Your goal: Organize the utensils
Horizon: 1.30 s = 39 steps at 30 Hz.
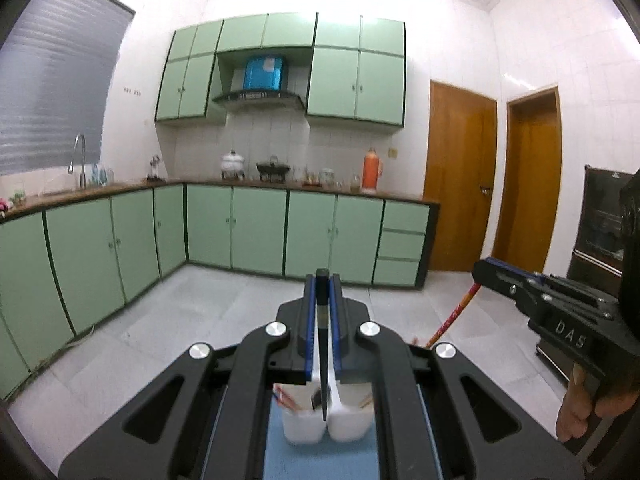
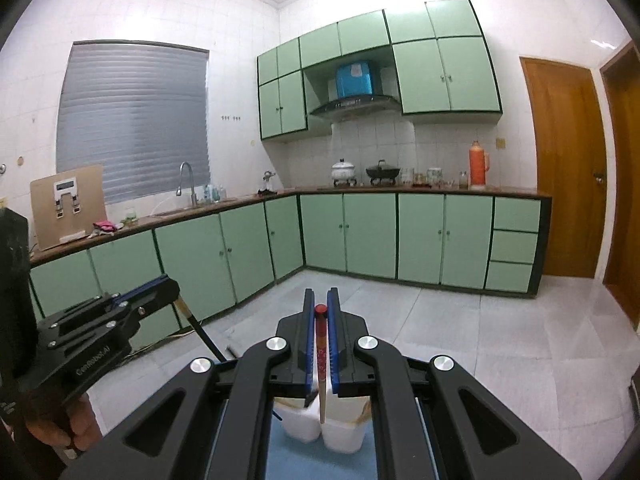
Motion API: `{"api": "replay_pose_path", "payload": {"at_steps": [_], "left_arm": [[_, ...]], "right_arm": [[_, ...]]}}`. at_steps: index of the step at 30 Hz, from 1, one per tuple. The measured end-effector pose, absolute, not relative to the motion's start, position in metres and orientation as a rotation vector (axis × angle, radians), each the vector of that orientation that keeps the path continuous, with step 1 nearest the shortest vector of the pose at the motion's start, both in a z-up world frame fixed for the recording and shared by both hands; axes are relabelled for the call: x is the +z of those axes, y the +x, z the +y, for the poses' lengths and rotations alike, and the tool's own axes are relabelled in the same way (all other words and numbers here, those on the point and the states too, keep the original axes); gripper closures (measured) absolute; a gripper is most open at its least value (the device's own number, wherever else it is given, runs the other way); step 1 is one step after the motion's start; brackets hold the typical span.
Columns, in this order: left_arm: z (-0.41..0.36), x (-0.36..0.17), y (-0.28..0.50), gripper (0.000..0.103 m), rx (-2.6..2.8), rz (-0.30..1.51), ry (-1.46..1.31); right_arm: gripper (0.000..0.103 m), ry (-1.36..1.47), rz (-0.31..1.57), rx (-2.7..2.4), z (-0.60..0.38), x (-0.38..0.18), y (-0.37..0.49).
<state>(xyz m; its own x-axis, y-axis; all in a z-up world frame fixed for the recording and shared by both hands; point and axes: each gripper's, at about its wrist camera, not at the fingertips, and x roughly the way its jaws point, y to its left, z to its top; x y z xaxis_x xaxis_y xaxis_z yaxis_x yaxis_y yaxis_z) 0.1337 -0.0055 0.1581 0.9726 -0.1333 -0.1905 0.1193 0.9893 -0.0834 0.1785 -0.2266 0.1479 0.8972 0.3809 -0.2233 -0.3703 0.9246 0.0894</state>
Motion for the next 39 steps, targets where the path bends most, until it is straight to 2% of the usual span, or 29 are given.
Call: {"api": "replay_pose_path", "payload": {"at_steps": [8, 17, 18, 19, 21, 23, 25, 28, 39], "left_arm": [[-0.023, 0.146, 0.184, 0.097, -0.098, 0.169, -0.028], [-0.020, 0.089, 0.236, 0.096, -0.102, 0.324, -0.044], [-0.019, 0.086, 0.237, 0.091, -0.107, 0.333, -0.047], [-0.018, 0.082, 0.236, 0.079, -0.109, 0.344, -0.050], [-0.014, 0.078, 0.231, 0.067, -0.106, 0.344, -0.058], [-0.010, 0.077, 0.221, 0.066, -0.111, 0.341, -0.060], [-0.006, 0.079, 0.209, 0.054, -0.106, 0.324, -0.062], [0.002, 0.083, 0.191, 0.046, -0.097, 0.306, -0.071], [0.015, 0.091, 0.113, 0.015, -0.065, 0.287, -0.093]], "right_arm": [[0.097, 0.015, 0.280, 0.348, -0.217, 0.127, 0.230], [0.096, 0.020, 0.403, 0.358, -0.212, 0.079, 0.259], [0.095, 0.021, 0.410, 0.361, -0.213, 0.077, 0.259], [0.088, 0.023, 0.414, 0.359, -0.213, 0.074, 0.258], [0.079, 0.032, 0.408, 0.348, -0.217, 0.070, 0.251], [0.071, 0.046, 0.393, 0.342, -0.222, 0.070, 0.243], [0.061, 0.047, 0.378, 0.324, -0.228, 0.072, 0.234], [0.051, 0.036, 0.356, 0.281, -0.237, 0.073, 0.213], [0.020, 0.088, 0.359, 0.253, -0.254, 0.064, 0.132]]}}
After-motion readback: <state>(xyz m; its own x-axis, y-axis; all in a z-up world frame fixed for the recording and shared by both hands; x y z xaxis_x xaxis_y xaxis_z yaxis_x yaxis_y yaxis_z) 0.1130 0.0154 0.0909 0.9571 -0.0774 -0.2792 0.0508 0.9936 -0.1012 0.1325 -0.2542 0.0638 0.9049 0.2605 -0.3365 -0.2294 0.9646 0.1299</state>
